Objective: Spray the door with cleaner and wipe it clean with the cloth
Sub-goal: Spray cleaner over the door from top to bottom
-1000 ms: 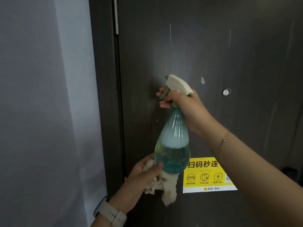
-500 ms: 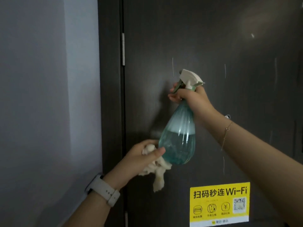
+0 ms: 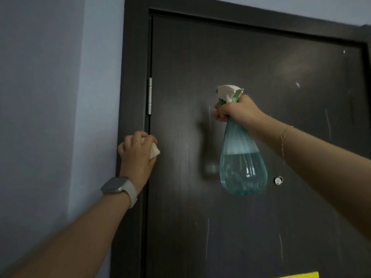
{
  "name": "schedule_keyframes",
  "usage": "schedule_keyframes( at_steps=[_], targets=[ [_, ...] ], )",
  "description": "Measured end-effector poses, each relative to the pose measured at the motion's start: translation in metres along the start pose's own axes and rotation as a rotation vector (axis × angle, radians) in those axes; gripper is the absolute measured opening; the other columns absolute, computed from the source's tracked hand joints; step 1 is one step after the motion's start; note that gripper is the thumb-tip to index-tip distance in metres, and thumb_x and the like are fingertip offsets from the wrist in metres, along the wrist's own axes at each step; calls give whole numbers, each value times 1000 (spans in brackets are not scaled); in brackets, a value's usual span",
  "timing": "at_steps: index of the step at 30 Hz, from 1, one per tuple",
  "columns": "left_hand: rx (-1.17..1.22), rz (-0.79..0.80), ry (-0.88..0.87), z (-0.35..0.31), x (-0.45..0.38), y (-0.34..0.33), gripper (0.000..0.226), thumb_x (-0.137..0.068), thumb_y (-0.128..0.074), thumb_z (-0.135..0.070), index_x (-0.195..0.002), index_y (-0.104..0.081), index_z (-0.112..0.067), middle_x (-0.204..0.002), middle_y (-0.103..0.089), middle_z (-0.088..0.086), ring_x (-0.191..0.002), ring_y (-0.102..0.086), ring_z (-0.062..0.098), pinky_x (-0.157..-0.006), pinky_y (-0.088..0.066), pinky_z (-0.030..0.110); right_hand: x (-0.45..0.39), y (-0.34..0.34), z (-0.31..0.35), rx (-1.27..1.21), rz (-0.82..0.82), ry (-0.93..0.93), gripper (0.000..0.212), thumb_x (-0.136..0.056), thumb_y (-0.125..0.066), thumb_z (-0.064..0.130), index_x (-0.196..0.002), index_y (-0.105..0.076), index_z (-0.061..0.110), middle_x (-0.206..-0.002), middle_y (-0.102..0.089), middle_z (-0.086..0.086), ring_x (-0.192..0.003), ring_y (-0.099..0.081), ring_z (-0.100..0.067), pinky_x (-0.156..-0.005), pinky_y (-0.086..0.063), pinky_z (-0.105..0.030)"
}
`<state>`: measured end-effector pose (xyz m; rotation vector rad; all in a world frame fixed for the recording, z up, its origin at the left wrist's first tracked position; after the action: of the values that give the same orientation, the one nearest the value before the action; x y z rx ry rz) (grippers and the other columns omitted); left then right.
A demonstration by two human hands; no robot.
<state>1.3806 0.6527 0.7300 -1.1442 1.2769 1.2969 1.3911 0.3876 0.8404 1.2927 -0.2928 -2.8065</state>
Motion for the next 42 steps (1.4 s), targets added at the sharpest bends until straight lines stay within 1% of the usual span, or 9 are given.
schedule_keyframes(
  at_steps=[4, 10, 14, 18, 22, 26, 29, 37, 42],
  targets=[
    [-20, -85, -21, -1, 8, -8, 44, -61, -84, -7, -99, -62, -15, -110, -55, 12, -98, -38, 30, -77, -39, 48, -13, 5, 13, 11, -36, 31, 34, -38, -57, 8, -72, -60, 5, -76, -58, -16, -76, -62, -32, -85, -50, -63],
    [-22, -129, -137, 7, 12, -15, 46, -59, -86, -5, -94, -58, -13, -106, -45, 7, -91, -40, 29, -73, -36, 43, -18, 8, 20, 38, -125, 22, 5, -56, -58, 1, -60, -56, 4, -70, -59, -22, -68, -60, -31, -77, -55, -56],
    [-3, -139, -138, 7, 13, -16, 49, -58, -86, -4, -95, -55, -14, -107, -44, 6, -92, -41, 30, -75, -36, 44, -16, 3, 17, 64, -77, 20, 5, -59, -55, -3, -62, -57, -2, -71, -59, -23, -66, -58, -31, -66, -49, -41],
    [16, -136, -149, 7, 13, -17, 52, -58, -86, -3, -97, -54, -16, -108, -46, 6, -93, -41, 30, -76, -35, 43, -15, -2, 6, 10, -11, 37, 35, -44, -51, 3, -76, -62, -5, -73, -60, -20, -75, -62, -36, -71, -49, -44],
    [15, -119, -139, 7, 14, -16, 48, -56, -86, -2, -95, -60, -12, -108, -52, 9, -95, -41, 30, -77, -37, 44, -12, -6, -3, 34, 11, 23, 24, -45, -51, 2, -66, -62, -2, -67, -66, -10, -92, -67, -42, -75, -55, -49],
    [33, -122, -147, 8, 14, -17, 47, -60, -85, -3, -97, -57, -12, -110, -52, 10, -96, -41, 30, -78, -37, 45, -2, -10, -13, 78, 26, -23, 22, -43, -51, 3, -60, -62, -4, -65, -64, -15, -75, -65, -35, -66, -47, -40],
    [30, -117, -144, 8, 15, -18, 47, -60, -84, -2, -97, -57, -12, -110, -51, 10, -97, -41, 31, -78, -37, 45, 6, -8, -22, 114, 4, -49, 27, -39, -52, 8, -61, -63, -4, -66, -62, -20, -74, -64, -45, -64, -47, -42],
    [42, -72, -142, 6, 16, -13, 48, -57, -85, 1, -97, -60, -9, -108, -54, 15, -97, -39, 31, -76, -39, 47, 31, -2, -31, 80, 43, -80, 43, -43, -51, 7, -78, -62, -17, -72, -63, -21, -76, -65, -32, -68, -50, -42],
    [78, -28, -192, 7, 35, -12, 54, -56, -86, 1, -98, -54, -13, -109, -50, 11, -97, -40, 32, -76, -41, 49, 51, -2, -38, 57, 86, -107, 34, -69, -49, -13, -100, -57, -23, -84, -62, -21, -75, -60, -30, -82, -53, -57]
  ],
)
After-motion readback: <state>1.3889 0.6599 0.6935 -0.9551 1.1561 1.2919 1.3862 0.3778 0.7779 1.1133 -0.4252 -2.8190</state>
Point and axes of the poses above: each hand's wrist, its own x-axis away from the middle knuckle, its own y-axis out of the back of the hand, z = x × y, the point moved 2 cm from there along -x, towards the middle knuckle
